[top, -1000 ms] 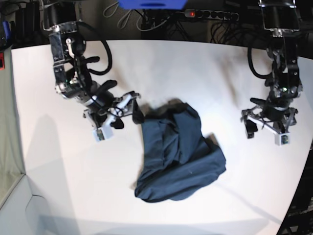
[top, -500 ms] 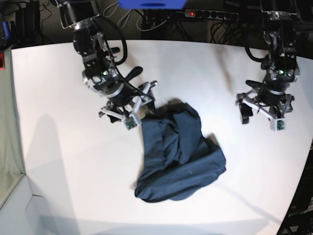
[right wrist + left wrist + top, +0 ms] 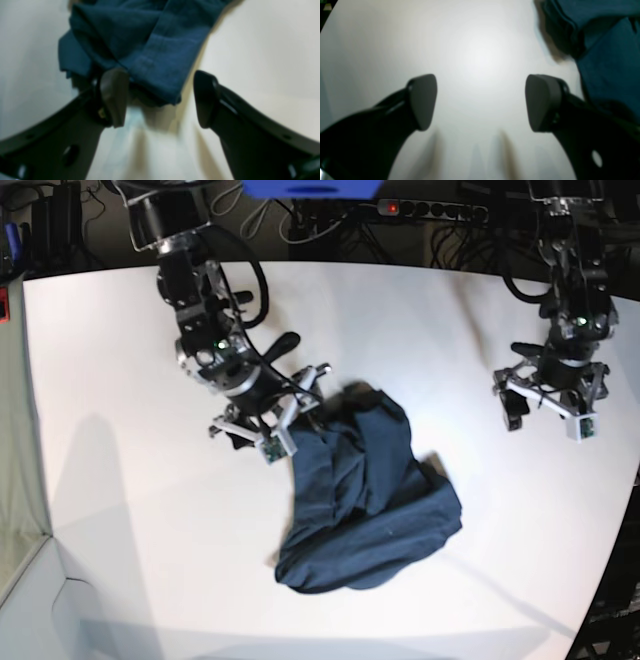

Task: Layout the t-shirt on the table in an organized manner, then fold the t-shirt properly
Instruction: 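Grasp the t-shirt edge with the right gripper and drag it outward, then grasp the t-shirt hem with the left gripper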

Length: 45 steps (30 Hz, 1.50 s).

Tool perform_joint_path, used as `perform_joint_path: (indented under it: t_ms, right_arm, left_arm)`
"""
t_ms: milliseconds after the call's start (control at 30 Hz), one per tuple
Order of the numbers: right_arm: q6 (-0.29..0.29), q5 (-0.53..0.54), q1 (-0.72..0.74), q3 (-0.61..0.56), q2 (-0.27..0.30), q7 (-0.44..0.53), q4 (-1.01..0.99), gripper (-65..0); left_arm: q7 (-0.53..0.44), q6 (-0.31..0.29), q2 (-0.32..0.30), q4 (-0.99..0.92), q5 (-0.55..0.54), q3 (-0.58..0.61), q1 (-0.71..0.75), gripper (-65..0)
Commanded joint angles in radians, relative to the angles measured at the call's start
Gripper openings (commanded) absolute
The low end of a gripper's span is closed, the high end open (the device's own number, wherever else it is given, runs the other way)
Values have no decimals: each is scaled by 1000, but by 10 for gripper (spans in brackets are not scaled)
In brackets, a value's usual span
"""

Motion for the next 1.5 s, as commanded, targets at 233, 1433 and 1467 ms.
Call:
perform_joint_path:
  t_ms: [233, 1433, 1467]
  right_arm:
    - [7, 7, 71, 7, -26, 22, -48, -465]
    - [7, 13, 869, 582, 267, 317, -887, -462]
    - [7, 13, 866, 582, 267, 320, -887, -423]
  left_arm:
    - [-27, 2, -11, 6, 4, -12, -14, -112]
    - [-27, 2, -11, 127, 2, -7, -39, -112]
    - [-27, 2, -11, 127, 4, -7, -40, -112]
